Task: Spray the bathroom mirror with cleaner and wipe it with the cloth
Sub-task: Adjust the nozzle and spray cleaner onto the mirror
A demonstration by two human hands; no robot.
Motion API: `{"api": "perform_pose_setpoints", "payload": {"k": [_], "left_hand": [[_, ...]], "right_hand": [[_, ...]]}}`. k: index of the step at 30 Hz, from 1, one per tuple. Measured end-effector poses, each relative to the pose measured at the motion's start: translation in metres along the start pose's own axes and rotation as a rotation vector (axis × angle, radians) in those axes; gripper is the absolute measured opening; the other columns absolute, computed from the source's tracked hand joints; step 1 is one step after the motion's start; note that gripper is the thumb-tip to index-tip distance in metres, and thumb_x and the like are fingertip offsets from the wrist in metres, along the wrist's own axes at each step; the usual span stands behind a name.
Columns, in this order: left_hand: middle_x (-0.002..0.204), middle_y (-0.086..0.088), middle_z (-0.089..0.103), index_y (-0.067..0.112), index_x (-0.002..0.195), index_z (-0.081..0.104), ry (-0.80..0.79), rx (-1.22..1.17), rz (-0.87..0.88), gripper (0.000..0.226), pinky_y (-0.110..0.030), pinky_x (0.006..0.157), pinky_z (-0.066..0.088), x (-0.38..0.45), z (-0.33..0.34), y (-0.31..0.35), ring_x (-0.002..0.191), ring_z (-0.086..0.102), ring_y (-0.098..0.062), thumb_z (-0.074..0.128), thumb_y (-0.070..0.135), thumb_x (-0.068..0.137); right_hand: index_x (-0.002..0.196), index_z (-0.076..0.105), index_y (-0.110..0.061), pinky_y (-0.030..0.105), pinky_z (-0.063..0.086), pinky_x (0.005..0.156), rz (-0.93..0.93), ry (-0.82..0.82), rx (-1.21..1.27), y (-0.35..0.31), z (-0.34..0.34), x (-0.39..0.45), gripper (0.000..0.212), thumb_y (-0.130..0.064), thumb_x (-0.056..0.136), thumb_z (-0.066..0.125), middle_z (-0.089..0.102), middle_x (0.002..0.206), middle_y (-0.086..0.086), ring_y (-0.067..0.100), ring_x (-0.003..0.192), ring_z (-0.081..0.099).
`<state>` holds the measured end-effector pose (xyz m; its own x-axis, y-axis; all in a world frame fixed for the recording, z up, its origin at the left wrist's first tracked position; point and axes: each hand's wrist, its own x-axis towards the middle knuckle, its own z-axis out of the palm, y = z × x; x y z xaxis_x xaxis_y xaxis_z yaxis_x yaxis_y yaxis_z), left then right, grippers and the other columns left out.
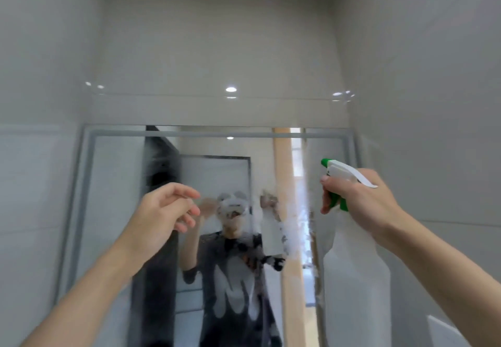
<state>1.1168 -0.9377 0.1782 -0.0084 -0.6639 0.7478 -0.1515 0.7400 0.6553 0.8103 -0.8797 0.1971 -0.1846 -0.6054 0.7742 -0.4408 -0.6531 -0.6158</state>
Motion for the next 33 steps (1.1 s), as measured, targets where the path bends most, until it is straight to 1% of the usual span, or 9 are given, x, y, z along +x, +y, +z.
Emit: {"api": "perform_pose_setpoints", "payload": {"k": [6,10,14,18,21,23,25,30,33], "left_hand": [[0.08,-0.015,0.068,0.009,0.091,0.065,0.13,0.065,-0.105,0.028,-0.032,0.058,0.045,-0.026,-0.063,-0.004,0.058,0.06,-0.019,0.058,0.018,0.066],[0.089,-0.018,0.066,0.012,0.095,0.06,0.186,0.147,-0.128,0.018,-0.029,0.058,0.044,-0.043,-0.091,-0.011,0.065,0.06,-0.019,0.066,0.003,0.081],[0.093,-0.016,0.064,0.015,0.097,0.057,0.215,0.243,-0.143,0.024,-0.026,0.056,0.044,-0.065,-0.116,-0.022,0.064,0.061,-0.017,0.054,-0.007,0.089],[0.091,-0.013,0.063,0.014,0.102,0.057,0.191,0.297,-0.19,0.022,-0.032,0.063,0.044,-0.094,-0.139,-0.027,0.073,0.06,-0.023,0.057,-0.002,0.087],[0.1,-0.009,0.065,0.023,0.106,0.056,0.173,0.328,-0.245,0.031,-0.033,0.071,0.048,-0.12,-0.149,-0.029,0.075,0.065,-0.017,0.056,0.018,0.075],[0.104,-0.006,0.063,0.027,0.109,0.054,0.149,0.33,-0.294,0.032,-0.032,0.073,0.05,-0.137,-0.151,-0.035,0.076,0.067,-0.016,0.056,0.017,0.079],[0.105,-0.007,0.062,0.026,0.112,0.053,0.132,0.305,-0.327,0.032,-0.03,0.071,0.051,-0.155,-0.149,-0.045,0.077,0.067,-0.017,0.057,0.013,0.084],[0.103,-0.009,0.064,0.021,0.113,0.054,0.104,0.209,-0.411,0.032,-0.024,0.065,0.05,-0.192,-0.132,-0.075,0.073,0.068,-0.019,0.054,0.002,0.089],[0.101,-0.007,0.064,0.021,0.113,0.055,0.066,0.154,-0.485,0.036,-0.026,0.064,0.05,-0.208,-0.116,-0.09,0.07,0.068,-0.017,0.058,0.014,0.077]], "right_hand": [[0.063,0.067,-0.008,0.036,0.046,0.074,0.02,-0.143,0.14,-0.018,0.08,-0.01,0.032,-0.024,0.09,0.063,0.075,0.07,0.011,0.036,0.08,0.07],[0.067,0.068,-0.004,0.022,0.047,0.057,0.053,-0.203,0.261,-0.029,0.134,-0.022,0.03,-0.02,0.092,0.063,0.075,0.072,0.014,0.017,0.058,0.065],[0.06,0.066,0.002,0.03,0.043,0.062,0.036,-0.277,0.259,-0.035,0.18,-0.045,0.04,-0.022,0.091,0.061,0.073,0.064,0.014,0.008,0.049,0.059],[0.057,0.067,0.001,0.031,0.043,0.063,0.081,-0.338,0.281,-0.03,0.214,-0.069,0.043,-0.022,0.093,0.061,0.073,0.06,0.012,0.014,0.054,0.064],[0.064,0.074,-0.004,0.029,0.043,0.061,0.15,-0.337,0.355,-0.027,0.229,-0.086,0.035,-0.019,0.094,0.063,0.078,0.069,0.007,0.012,0.065,0.07],[0.065,0.074,-0.005,0.029,0.043,0.061,0.157,-0.347,0.349,-0.024,0.237,-0.099,0.035,-0.018,0.094,0.062,0.078,0.07,0.005,0.009,0.066,0.069],[0.061,0.071,-0.006,0.031,0.045,0.064,0.16,-0.356,0.32,-0.018,0.245,-0.114,0.038,-0.02,0.094,0.062,0.076,0.069,0.006,0.02,0.073,0.07],[0.058,0.067,-0.002,0.032,0.047,0.062,0.188,-0.392,0.249,0.002,0.258,-0.158,0.041,-0.02,0.093,0.062,0.072,0.062,0.011,0.02,0.059,0.066],[0.063,0.07,-0.006,0.031,0.05,0.062,0.206,-0.396,0.248,0.012,0.256,-0.18,0.035,-0.022,0.093,0.063,0.074,0.065,0.004,0.015,0.061,0.068]]}}
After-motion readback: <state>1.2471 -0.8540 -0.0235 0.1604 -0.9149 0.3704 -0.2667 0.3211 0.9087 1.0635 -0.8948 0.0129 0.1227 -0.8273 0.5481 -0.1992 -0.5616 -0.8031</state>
